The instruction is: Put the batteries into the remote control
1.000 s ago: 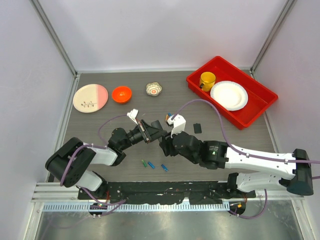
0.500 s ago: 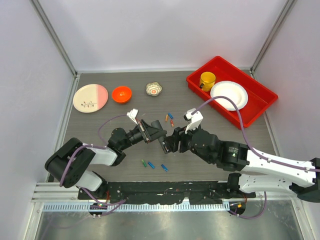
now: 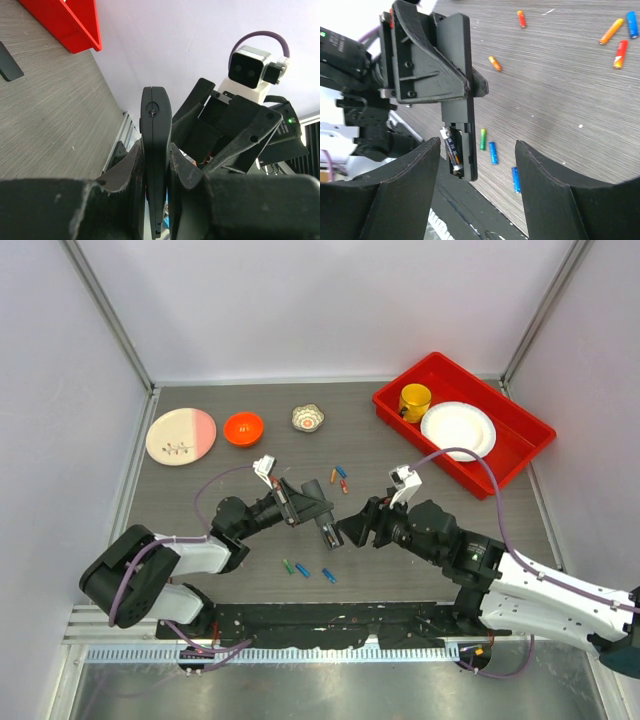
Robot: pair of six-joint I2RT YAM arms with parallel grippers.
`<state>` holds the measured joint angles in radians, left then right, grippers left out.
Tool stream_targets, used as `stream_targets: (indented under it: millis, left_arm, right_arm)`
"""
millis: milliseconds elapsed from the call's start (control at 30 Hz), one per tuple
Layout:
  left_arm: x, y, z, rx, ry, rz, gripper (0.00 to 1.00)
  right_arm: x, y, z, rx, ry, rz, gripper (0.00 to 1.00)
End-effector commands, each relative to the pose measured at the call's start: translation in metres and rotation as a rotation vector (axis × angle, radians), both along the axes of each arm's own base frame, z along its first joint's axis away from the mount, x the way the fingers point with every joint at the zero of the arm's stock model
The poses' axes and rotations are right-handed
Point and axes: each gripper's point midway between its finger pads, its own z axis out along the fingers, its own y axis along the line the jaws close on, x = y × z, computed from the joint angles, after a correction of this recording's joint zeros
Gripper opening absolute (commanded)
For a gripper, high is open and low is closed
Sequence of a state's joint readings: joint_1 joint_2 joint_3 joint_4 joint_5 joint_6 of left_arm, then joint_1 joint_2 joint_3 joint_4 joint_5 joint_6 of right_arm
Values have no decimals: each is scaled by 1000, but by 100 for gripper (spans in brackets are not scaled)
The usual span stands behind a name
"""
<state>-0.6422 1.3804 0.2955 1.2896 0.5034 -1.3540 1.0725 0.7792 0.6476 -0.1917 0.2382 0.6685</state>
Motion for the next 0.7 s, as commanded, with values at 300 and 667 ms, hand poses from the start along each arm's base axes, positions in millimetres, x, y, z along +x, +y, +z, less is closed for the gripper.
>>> stream_targets:
  millis: [300,667]
  left_arm:
    - [-19,6,78,-195,-272,-40,0]
    - [-20,7,79,-198,-275,-42,0]
  right_arm:
    - [-19,37,21,309,92,227,69]
    - [-14,35,19,352,110,226,68]
